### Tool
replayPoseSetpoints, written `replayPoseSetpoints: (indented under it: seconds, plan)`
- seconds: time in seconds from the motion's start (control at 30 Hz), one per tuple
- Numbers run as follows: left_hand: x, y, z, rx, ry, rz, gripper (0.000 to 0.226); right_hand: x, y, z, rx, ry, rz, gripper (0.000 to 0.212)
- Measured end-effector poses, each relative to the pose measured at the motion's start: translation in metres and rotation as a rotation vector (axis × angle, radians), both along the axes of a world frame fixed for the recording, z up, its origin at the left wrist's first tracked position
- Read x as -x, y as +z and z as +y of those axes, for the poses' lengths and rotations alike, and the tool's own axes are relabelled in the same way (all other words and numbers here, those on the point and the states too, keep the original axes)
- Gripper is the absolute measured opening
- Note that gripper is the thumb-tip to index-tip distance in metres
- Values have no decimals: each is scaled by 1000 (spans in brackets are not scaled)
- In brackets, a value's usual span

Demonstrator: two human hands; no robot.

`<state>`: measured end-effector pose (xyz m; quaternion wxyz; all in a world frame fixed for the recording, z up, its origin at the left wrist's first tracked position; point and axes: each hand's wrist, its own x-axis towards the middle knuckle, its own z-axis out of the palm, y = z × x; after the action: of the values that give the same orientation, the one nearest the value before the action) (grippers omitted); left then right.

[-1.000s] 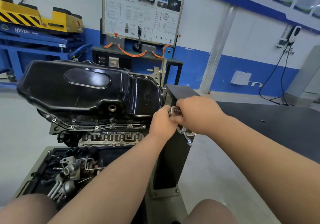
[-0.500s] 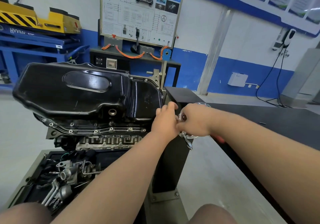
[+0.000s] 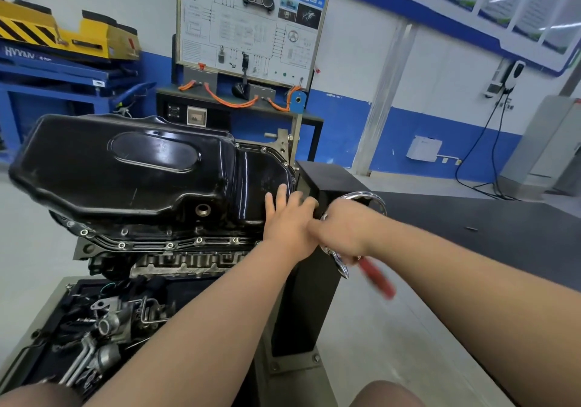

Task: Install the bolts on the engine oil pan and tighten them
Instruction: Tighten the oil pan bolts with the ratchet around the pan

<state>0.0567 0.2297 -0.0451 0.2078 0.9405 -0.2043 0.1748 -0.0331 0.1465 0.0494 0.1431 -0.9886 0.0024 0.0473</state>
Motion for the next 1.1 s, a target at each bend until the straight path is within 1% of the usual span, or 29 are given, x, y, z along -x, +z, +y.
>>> replayPoseSetpoints:
  seconds: [0.03,0.07,0.1,0.13,0.17,0.2,0.27,0.33,0.4,0.43,0.47,0.5,0.53,0.57,0.6,0.63,0.67,0.7,0.73,0.77,0.8,0.87,0.9,1.0,1.1]
  plan:
    - [-1,3,1,-25,-28,28,56,-1,8,-2,414,162,-139,34]
    - [-1,5,2,-44,-45,60,56,-3,15,-3,767,342,-273,33]
    - [-1,5,2,-60,-56,81,56,-5,20,-4,984,520,-368,33]
    - [-1,4,2,-76,-61,88,56,-8,23,-5,1089,668,-413,31]
    - [-2,2,3,-93,-66,85,57,-9,24,-4,1131,732,-419,29]
    - [-2,-1,4,-106,-71,79,57,-10,23,-2,1101,727,-400,27]
    - [-5,-6,9,-104,-80,77,53,-9,12,5,894,574,-352,31]
    - [-8,-8,12,-53,-89,84,45,-10,2,13,496,308,-252,38]
    - [-9,-8,12,-44,-102,75,44,-10,-1,17,77,65,-124,38]
    - [-9,-9,11,-50,-105,63,45,-9,0,17,-69,-22,-71,36]
    - [-8,-9,10,-56,-101,53,45,-8,-1,17,-146,-75,-28,35]
    - [-8,-10,9,-57,-89,49,44,-6,-1,16,-157,-84,-2,35]
    - [-8,-11,8,-53,-74,55,43,-5,-1,16,-90,-51,1,34]
    - [-8,-12,7,-45,-60,64,42,-3,-1,16,38,9,-22,34]
    - [-8,-12,6,-38,-52,69,42,-2,0,15,224,90,-85,33]
    - [-8,-12,6,-35,-48,67,45,-2,3,14,488,203,-189,33]
    - [-8,-11,6,-43,-47,57,51,-2,8,13,783,352,-325,35]
    - [-7,-11,7,-59,-47,42,55,-3,13,11,997,525,-438,38]
    - [-7,-10,7,-76,-45,25,57,-6,15,9,1091,677,-500,36]
    - [-6,-10,8,-92,-40,13,58,-7,17,9,1128,755,-503,32]
    - [-6,-11,9,-104,-37,12,58,-7,18,10,1087,754,-483,28]
    - [-7,-12,8,-95,-38,26,53,-8,14,7,927,649,-453,27]
    - [-7,-13,7,-78,-36,33,51,-9,10,5,869,592,-472,27]
    - [-5,-14,4,-49,-19,26,45,-10,1,-1,796,493,-544,26]
    - [-5,-14,3,-20,-14,15,43,-14,1,-3,781,474,-555,25]
